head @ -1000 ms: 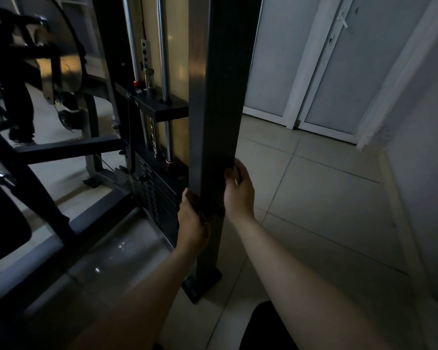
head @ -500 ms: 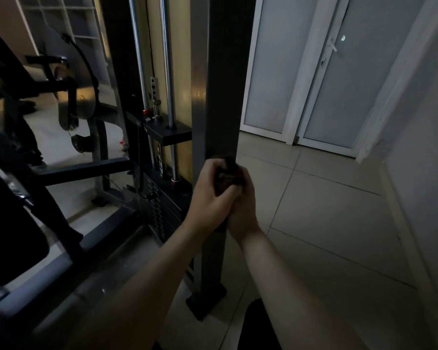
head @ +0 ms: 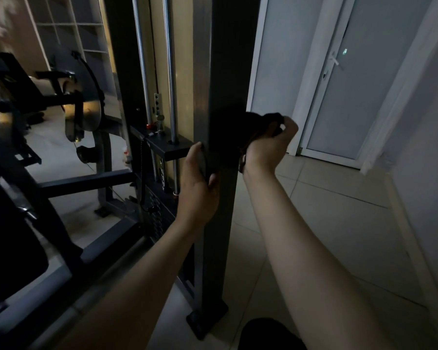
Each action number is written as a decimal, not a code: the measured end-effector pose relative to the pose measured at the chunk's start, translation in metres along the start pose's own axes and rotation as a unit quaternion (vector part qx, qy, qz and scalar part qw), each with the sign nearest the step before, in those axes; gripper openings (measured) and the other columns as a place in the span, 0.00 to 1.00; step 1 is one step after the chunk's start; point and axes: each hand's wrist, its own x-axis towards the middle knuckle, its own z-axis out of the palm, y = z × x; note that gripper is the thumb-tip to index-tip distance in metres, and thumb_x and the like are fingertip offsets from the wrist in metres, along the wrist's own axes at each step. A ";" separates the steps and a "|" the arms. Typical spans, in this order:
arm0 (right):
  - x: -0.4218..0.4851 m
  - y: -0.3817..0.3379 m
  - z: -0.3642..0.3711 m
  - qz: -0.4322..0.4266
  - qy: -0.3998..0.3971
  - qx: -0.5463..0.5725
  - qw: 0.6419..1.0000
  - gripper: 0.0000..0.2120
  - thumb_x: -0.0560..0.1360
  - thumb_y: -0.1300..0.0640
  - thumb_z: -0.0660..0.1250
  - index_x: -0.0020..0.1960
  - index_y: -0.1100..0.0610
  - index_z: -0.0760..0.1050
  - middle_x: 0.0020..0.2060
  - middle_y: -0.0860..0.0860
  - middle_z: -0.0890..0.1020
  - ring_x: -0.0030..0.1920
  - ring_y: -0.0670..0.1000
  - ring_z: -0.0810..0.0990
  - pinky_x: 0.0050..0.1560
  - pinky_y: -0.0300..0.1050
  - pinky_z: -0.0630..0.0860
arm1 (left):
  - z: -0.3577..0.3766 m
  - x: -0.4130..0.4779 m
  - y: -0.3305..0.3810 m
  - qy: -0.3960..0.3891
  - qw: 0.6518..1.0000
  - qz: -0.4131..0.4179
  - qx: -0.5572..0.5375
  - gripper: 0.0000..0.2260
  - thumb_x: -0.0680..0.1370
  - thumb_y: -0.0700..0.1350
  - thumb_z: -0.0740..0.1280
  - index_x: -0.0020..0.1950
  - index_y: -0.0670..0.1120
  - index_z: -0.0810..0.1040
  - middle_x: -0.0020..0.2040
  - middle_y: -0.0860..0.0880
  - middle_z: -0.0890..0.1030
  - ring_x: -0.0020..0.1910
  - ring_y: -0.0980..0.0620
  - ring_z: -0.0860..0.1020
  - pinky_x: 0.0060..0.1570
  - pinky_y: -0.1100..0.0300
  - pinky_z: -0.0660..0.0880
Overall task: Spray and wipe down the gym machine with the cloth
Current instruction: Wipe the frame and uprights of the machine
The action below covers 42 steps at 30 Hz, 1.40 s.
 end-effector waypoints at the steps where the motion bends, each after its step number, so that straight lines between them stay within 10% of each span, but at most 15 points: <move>1: 0.003 0.000 0.008 -0.034 -0.015 -0.033 0.999 0.05 0.82 0.52 0.57 0.55 0.42 0.69 0.54 0.49 0.78 0.52 0.49 0.81 0.54 0.50 0.82 | 0.004 0.001 -0.003 -0.008 1.000 -0.007 -0.023 0.36 0.80 0.36 0.66 0.80 0.57 0.53 0.79 0.52 0.57 0.79 0.52 0.58 0.75 0.44 0.66; 5: -0.006 0.017 0.025 -0.153 -0.119 -0.158 0.968 0.20 0.81 0.47 0.64 0.71 0.50 0.66 0.65 0.48 0.75 0.64 0.47 0.75 0.63 0.45 0.77 | 0.015 -0.003 -0.007 0.002 1.000 0.002 -0.001 0.37 0.81 0.36 0.64 0.82 0.53 0.47 0.77 0.57 0.54 0.73 0.73 0.53 0.69 0.76 0.57; 9: -0.027 0.058 0.005 -0.187 -0.135 -0.225 0.947 0.24 0.84 0.48 0.57 0.79 0.51 0.59 0.70 0.49 0.71 0.65 0.41 0.71 0.63 0.33 0.71 | 0.018 -0.004 -0.014 0.019 0.999 0.005 -0.029 0.38 0.81 0.39 0.67 0.83 0.55 0.47 0.80 0.53 0.55 0.78 0.59 0.57 0.73 0.60 0.62; 17: -0.066 0.127 -0.070 0.060 -0.190 -0.162 0.966 0.15 0.85 0.46 0.53 0.67 0.50 0.70 0.58 0.49 0.79 0.57 0.48 0.80 0.59 0.57 0.79 | 0.022 -0.006 -0.026 0.022 0.992 0.004 -0.121 0.31 0.83 0.45 0.61 0.81 0.61 0.50 0.81 0.51 0.55 0.80 0.47 0.57 0.72 0.37 0.67; 22: -0.059 0.118 -0.067 0.070 -0.152 -0.179 0.969 0.15 0.84 0.46 0.55 0.68 0.48 0.70 0.61 0.47 0.78 0.61 0.47 0.78 0.65 0.59 0.75 | 0.018 -0.029 -0.028 0.034 0.993 -0.071 -0.082 0.28 0.83 0.48 0.61 0.81 0.59 0.54 0.75 0.56 0.62 0.76 0.54 0.60 0.74 0.43 0.65; 30: -0.044 0.094 -0.029 -0.095 -0.138 -0.176 0.970 0.16 0.86 0.53 0.53 0.72 0.45 0.65 0.61 0.35 0.72 0.61 0.34 0.72 0.64 0.35 0.70 | 0.026 -0.085 -0.073 0.013 0.989 -0.150 0.006 0.27 0.84 0.51 0.62 0.80 0.60 0.54 0.71 0.55 0.63 0.71 0.52 0.60 0.70 0.50 0.64; 35: -0.077 0.164 -0.066 0.026 -0.092 -0.189 0.977 0.13 0.85 0.50 0.53 0.67 0.47 0.70 0.60 0.44 0.76 0.59 0.40 0.75 0.60 0.36 0.73 | 0.029 -0.090 -0.086 0.022 0.992 -0.101 0.074 0.27 0.82 0.55 0.57 0.80 0.60 0.51 0.64 0.58 0.64 0.63 0.57 0.62 0.58 0.70 0.58; 38: -0.099 0.201 -0.091 0.130 -0.062 -0.150 0.978 0.12 0.85 0.50 0.55 0.64 0.49 0.72 0.58 0.46 0.79 0.56 0.44 0.79 0.62 0.46 0.78 | 0.034 -0.092 -0.095 0.023 0.992 -0.095 0.080 0.27 0.83 0.55 0.55 0.80 0.62 0.48 0.65 0.59 0.64 0.63 0.58 0.62 0.59 0.70 0.59; 42: -0.123 0.223 -0.114 0.157 -0.073 -0.117 0.978 0.09 0.86 0.54 0.55 0.60 0.52 0.73 0.51 0.48 0.82 0.49 0.44 0.83 0.47 0.36 0.80 | 0.038 -0.094 -0.111 0.008 0.994 -0.074 0.075 0.27 0.84 0.57 0.52 0.77 0.70 0.40 0.62 0.61 0.64 0.61 0.58 0.64 0.60 0.67 0.60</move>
